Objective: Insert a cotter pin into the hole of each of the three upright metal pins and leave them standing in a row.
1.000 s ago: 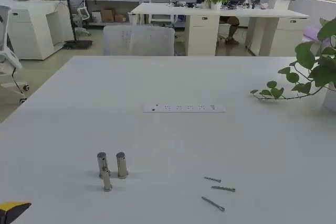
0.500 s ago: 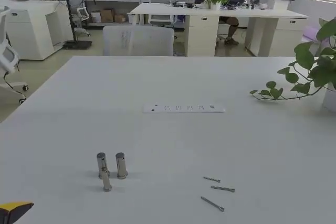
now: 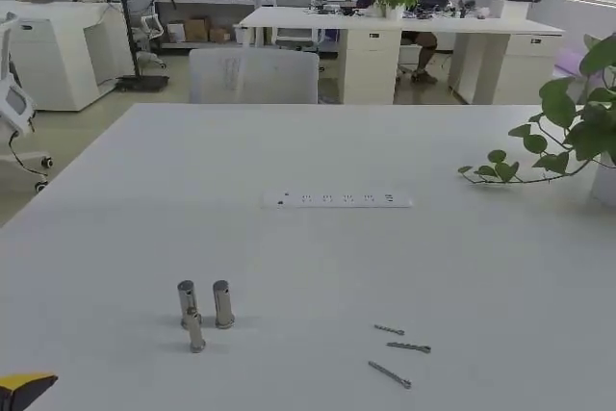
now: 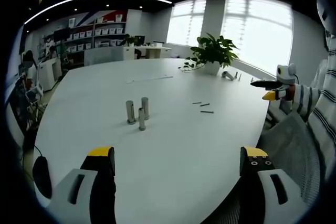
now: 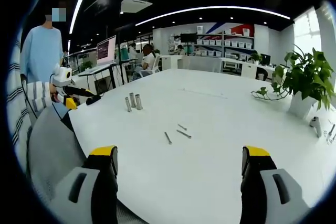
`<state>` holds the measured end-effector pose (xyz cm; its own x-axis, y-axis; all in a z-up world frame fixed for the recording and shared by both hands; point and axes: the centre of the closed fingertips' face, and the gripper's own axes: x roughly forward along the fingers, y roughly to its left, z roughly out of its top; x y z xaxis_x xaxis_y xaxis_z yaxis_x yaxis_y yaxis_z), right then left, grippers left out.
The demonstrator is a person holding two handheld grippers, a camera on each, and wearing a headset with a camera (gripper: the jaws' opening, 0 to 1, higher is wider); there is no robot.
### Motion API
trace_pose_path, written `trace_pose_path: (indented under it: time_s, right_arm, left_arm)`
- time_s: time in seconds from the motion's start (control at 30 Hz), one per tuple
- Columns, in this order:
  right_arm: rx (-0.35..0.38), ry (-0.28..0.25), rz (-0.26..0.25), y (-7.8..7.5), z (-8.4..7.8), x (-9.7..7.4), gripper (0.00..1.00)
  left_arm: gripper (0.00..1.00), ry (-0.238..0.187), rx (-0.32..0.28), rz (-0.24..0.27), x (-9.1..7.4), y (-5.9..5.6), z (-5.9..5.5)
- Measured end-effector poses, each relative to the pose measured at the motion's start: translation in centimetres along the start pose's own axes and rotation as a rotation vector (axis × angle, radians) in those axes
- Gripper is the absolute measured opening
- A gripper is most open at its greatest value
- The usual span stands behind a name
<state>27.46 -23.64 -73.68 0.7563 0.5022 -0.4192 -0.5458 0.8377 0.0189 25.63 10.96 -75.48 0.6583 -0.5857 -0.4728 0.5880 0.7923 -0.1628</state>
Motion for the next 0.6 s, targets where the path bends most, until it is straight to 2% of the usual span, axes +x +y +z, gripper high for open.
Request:
trace_pose_path:
  time_s: [0.4, 0.6]
  right_arm:
    - [-0.007, 0.008, -0.006, -0.11, 0.04, -0.01, 1.0]
    - [-0.002, 0.006, -0.007, -0.11, 0.1, -0.06, 1.0]
  left_arm:
    - [0.99, 0.023, 0.009, 0.004, -0.09, 0.31, -0.36]
    - [0.99, 0.011, 0.014, 0.003, -0.07, 0.31, 0.19]
